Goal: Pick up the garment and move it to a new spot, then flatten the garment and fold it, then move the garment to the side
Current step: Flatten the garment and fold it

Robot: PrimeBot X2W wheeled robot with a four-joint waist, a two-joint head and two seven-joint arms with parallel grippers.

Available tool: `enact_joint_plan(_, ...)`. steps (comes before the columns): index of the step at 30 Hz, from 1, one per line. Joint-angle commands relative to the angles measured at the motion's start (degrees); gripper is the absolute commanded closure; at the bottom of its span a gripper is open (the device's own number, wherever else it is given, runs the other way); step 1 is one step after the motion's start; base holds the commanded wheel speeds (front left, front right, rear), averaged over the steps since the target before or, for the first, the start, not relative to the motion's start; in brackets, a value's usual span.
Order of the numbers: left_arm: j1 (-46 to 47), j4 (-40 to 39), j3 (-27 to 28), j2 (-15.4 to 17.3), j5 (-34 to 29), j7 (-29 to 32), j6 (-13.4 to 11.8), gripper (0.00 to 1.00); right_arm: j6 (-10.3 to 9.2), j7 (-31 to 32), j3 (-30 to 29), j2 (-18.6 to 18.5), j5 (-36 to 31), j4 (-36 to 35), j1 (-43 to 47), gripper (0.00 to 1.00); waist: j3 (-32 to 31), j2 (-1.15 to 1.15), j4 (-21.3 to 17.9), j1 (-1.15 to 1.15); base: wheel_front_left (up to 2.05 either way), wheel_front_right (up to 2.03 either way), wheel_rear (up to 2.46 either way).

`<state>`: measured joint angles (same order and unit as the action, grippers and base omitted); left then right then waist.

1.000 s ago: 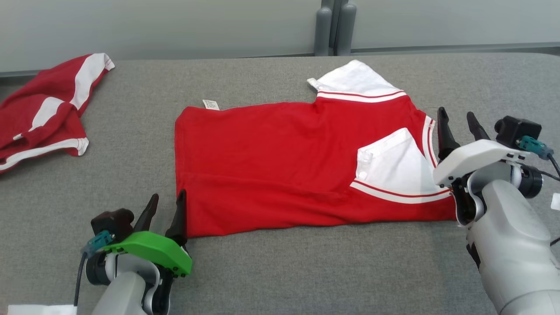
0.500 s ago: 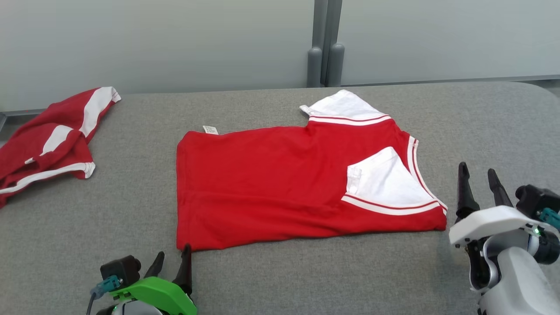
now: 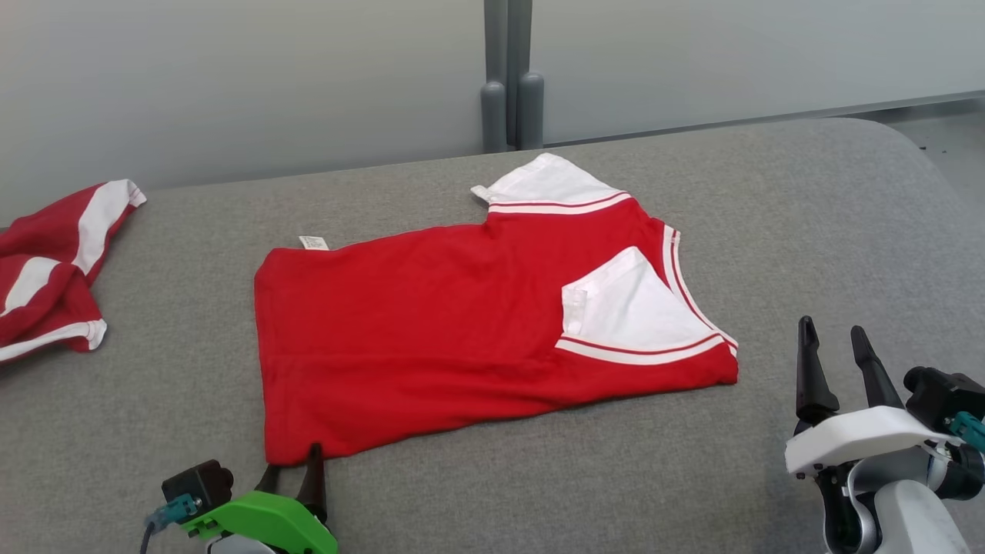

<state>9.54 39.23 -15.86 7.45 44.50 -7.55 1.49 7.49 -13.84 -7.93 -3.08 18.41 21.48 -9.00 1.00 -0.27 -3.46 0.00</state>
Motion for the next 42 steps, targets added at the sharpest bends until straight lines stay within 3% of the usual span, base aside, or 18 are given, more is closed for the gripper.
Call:
enact_joint_plan(1,1.22,0.44,0.65,-0.17,0.95,-0.39,0.33,0.36,0.00,0.26,0.22,-0.04,-0.09,-0.70,0.87,0.00,0.80,0.27,-1.37,0.00,0.00,0.00,0.00)
enact_joint_plan(2,1.44,0.94,0.88,-0.16,1.06,-0.72,0.47,0.51,0.00,0.48,0.36,-0.01,-0.07,-1.16,1.04,0.00,0.96,0.27,-1.69,0.00,0.00,0.00,0.00)
enact_joint_plan(5,2.48,2.24,1.67,-0.42,1.94,-1.26,0.94,0.63,0.00,0.92,0.58,0.09,0.18,-2.29,1.84,0.00,1.39,0.27,-2.38,0.00,0.00,0.00,0.00)
enact_joint_plan(7,3.24,2.97,2.16,-0.57,2.58,-2.10,1.20,0.77,0.00,1.06,0.54,0.11,0.18,-2.81,2.09,0.00,1.56,0.27,-2.59,0.00,0.00,0.00,0.00)
enact_joint_plan(8,3.54,3.22,2.36,-0.61,2.80,-2.61,1.47,0.98,0.00,1.28,0.53,0.11,0.16,-3.06,2.11,0.00,1.62,0.27,-2.64,0.00,0.00,0.00,0.00)
enact_joint_plan(9,3.80,3.47,2.44,-0.69,2.85,-3.07,1.62,1.00,0.00,1.58,0.61,0.12,0.08,-3.19,2.23,0.00,1.67,0.27,-2.65,0.00,0.00,0.00,0.00)
enact_joint_plan(20,3.93,2.08,2.86,-1.27,2.67,-6.13,2.74,1.00,0.00,4.45,1.74,0.14,1.44,1.66,2.71,0.00,1.54,0.27,0.62,0.00,0.00,0.00,0.00)
enact_joint_plan(40,3.77,-2.21,0.81,-1.94,2.14,-5.60,1.84,1.00,0.00,4.46,5.49,0.13,5.05,27.99,-11.53,0.00,4.13,0.27,5.23,0.00,0.00,0.00,0.00)
enact_joint_plan(41,3.80,-2.22,0.75,-1.94,2.18,-5.61,1.86,1.00,0.00,4.07,5.94,0.16,5.30,28.94,-12.16,0.10,4.15,0.27,5.26,0.00,0.00,0.00,0.00)
enact_joint_plan(42,3.80,-2.21,0.73,-1.92,2.20,-5.64,1.86,1.00,0.00,3.79,6.36,0.18,5.53,29.72,-12.74,0.39,4.14,0.27,5.26,0.00,0.00,0.00,0.00)
